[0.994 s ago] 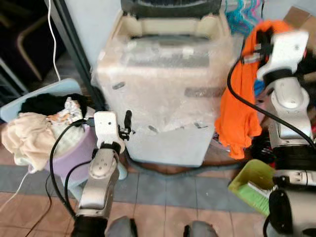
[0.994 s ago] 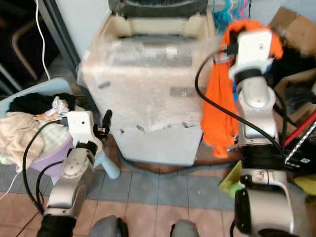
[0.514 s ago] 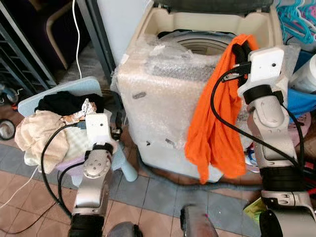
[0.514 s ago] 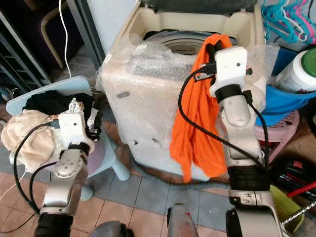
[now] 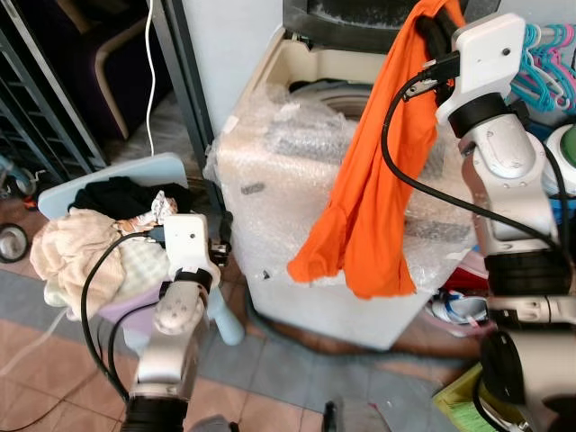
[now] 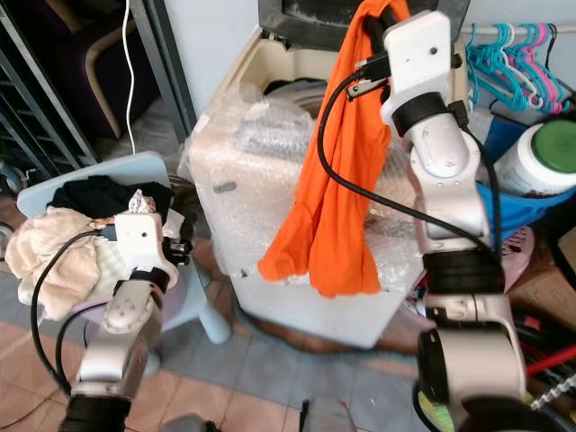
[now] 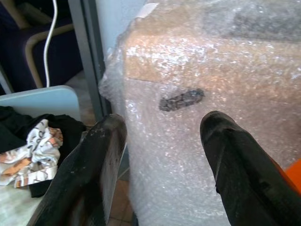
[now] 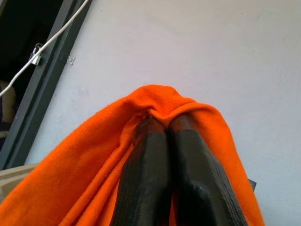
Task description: Clothes washing
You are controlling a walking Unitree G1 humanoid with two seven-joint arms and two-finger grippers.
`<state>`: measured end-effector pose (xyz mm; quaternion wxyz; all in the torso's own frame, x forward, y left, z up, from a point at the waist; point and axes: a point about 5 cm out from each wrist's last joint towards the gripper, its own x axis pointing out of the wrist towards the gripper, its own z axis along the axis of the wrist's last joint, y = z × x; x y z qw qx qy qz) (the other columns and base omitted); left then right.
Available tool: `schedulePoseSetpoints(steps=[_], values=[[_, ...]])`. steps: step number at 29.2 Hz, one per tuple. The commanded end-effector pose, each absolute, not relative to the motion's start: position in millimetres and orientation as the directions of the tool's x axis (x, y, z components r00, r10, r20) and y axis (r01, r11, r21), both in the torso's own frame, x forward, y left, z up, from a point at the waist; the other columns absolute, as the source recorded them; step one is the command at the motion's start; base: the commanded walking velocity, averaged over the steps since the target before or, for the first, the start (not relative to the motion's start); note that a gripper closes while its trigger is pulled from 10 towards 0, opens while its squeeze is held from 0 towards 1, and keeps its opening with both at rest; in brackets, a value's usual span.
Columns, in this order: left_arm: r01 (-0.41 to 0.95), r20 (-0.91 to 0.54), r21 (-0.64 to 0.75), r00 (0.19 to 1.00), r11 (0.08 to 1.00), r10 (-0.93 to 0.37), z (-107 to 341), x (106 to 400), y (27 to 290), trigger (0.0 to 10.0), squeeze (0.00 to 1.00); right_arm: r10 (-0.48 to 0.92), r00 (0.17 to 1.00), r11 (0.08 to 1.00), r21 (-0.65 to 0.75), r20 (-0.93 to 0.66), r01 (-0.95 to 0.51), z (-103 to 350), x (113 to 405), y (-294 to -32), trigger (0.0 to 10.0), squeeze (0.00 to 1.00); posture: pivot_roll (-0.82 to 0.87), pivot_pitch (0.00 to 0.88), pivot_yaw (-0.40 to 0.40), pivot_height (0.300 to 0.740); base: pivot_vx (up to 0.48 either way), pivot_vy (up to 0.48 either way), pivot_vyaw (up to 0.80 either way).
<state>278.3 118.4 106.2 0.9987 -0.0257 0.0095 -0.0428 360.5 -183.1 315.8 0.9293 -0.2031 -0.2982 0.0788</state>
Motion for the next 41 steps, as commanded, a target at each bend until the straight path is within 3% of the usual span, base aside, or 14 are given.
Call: schedulePoseSetpoints(steps=[1,6,11,14,17,20,21,22,23,26,29,35,38,41], values=[[0.066,-0.009,-0.048,0.998,0.997,-0.066,108,279,125,10.0,0.0,0.283,0.796,0.903,-0.429,0.535,-0.033,328,367,-178,10.0,0.0,-0.03,0.102,0.043,0.74,0.48,0.0,0.0],[0.058,-0.012,-0.049,0.998,0.997,-0.059,107,278,127,10.0,0.0,0.304,0.77,0.892,-0.45,0.562,-0.024,351,376,-179,10.0,0.0,-0.03,0.1,0.044,0.74,0.48,0.0,0.0],[0.045,-0.037,-0.051,0.998,0.998,-0.047,104,279,125,10.0,0.0,0.397,0.709,0.859,-0.509,0.583,-0.062,382,380,-163,10.0,0.0,-0.04,0.103,0.049,0.74,0.096,0.0,0.0],[0.047,-0.042,-0.047,0.998,0.998,-0.049,104,280,123,10.0,0.0,0.357,0.694,0.874,-0.486,0.625,-0.013,399,383,-163,10.0,0.0,-0.03,0.126,0.045,0.74,0.0,0.0,0.0],[0.038,-0.04,-0.044,0.998,0.998,-0.039,105,281,124,10.0,0.0,0.289,0.708,0.909,-0.416,0.645,0.007,407,387,-169,10.0,0.0,-0.03,0.115,0.037,0.74,0.0,0.0,0.0],[0.029,-0.044,-0.045,0.999,0.999,-0.031,104,280,125,10.0,0.0,0.27,0.799,0.93,-0.36,0.538,-0.072,387,400,-170,10.0,0.0,-0.02,0.12,0.032,0.74,0.0,0.0,0.0],[0.028,-0.047,-0.044,0.998,0.999,-0.03,103,279,124,10.0,0.0,0.293,0.86,0.904,-0.413,0.417,-0.108,364,409,-168,10.0,0.73,-0.02,0.121,0.031,0.74,0.0,0.0,0.0],[0.028,-0.048,-0.044,0.998,0.999,-0.03,103,279,124,10.0,0.0,0.299,0.872,0.897,-0.426,0.389,-0.117,358,411,-167,10.0,0.73,-0.02,0.121,0.031,0.74,0.0,0.0,0.0],[0.029,-0.049,-0.044,0.998,0.999,-0.031,103,278,124,10.0,0.0,0.292,0.913,0.883,-0.448,0.286,-0.142,339,416,-169,10.0,1.0,-0.02,0.123,0.031,0.74,0.0,0.0,0.0],[0.034,-0.054,-0.04,0.998,0.999,-0.036,102,278,123,10.0,0.0,0.23,0.971,0.868,-0.463,0.058,-0.178,293,422,-183,10.0,1.0,-0.03,0.123,0.031,0.74,0.0,0.0,0.0],[0.041,-0.059,-0.036,0.997,0.999,-0.043,101,278,122,10.0,0.0,0.204,0.979,0.864,-0.467,-0.016,-0.187,276,420,-194,10.0,1.0,-0.03,0.122,0.032,0.74,0.0,0.0,0.0],[0.05,-0.064,-0.036,0.997,0.998,-0.052,100,278,120,10.0,0.0,0.174,0.985,0.87,-0.469,0.0,-0.154,275,417,-209,10.0,1.0,-0.04,0.122,0.037,0.74,0.0,0.0,0.0],[0.056,-0.062,-0.033,0.996,0.998,-0.058,101,278,119,10.0,0.0,0.166,0.961,0.91,-0.411,0.221,-0.062,307,408,-224,10.0,1.0,-0.03,0.12,0.035,0.74,0.0,0.0,0.0],[0.046,-0.063,-0.03,0.997,0.998,-0.048,100,276,121,10.0,0.0,0.327,0.921,0.878,-0.428,0.211,-0.213,307,393,-232,10.0,1.0,-0.03,0.117,0.03,0.74,0.0,0.0,0.0]])
